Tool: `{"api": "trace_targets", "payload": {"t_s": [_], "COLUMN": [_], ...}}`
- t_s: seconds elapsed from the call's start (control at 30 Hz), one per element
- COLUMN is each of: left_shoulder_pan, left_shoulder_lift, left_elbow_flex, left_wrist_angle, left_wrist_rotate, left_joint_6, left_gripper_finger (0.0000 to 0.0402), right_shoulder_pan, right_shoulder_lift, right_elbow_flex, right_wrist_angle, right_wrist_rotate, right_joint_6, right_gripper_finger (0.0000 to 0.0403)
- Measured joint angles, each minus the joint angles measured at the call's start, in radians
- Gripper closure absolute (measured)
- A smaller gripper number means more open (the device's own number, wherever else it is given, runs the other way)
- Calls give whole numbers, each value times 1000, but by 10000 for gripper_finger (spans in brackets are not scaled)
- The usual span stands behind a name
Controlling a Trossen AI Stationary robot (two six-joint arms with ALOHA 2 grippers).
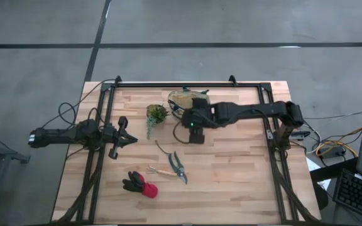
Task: Pick & Place Garden tools in Gardening bag
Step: Put the green shear scissors into the gardening bag
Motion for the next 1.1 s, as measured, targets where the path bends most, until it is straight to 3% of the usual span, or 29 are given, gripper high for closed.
{"api": "trace_targets", "payload": {"t_s": [0.47,0.67,1.1], "left_shoulder_pan": [0,0,0], "left_shoulder_lift": [0,0,0], "left_elbow_flex": [0,0,0], "left_wrist_angle": [0,0,0], "left_wrist_rotate": [0,0,0], "left_joint_6": [0,0,0], "left_gripper_finger": [374,374,374], "right_shoulder_pan": [170,178,179], "right_shoulder_lift": [0,0,5], "right_elbow_flex": [-87,-136,-284], "right_wrist_angle": [102,168,419], "right_wrist_rotate": [-7,-6,-4], "right_joint_6": [116,257,354], "right_gripper_finger": [209,209,209]}}
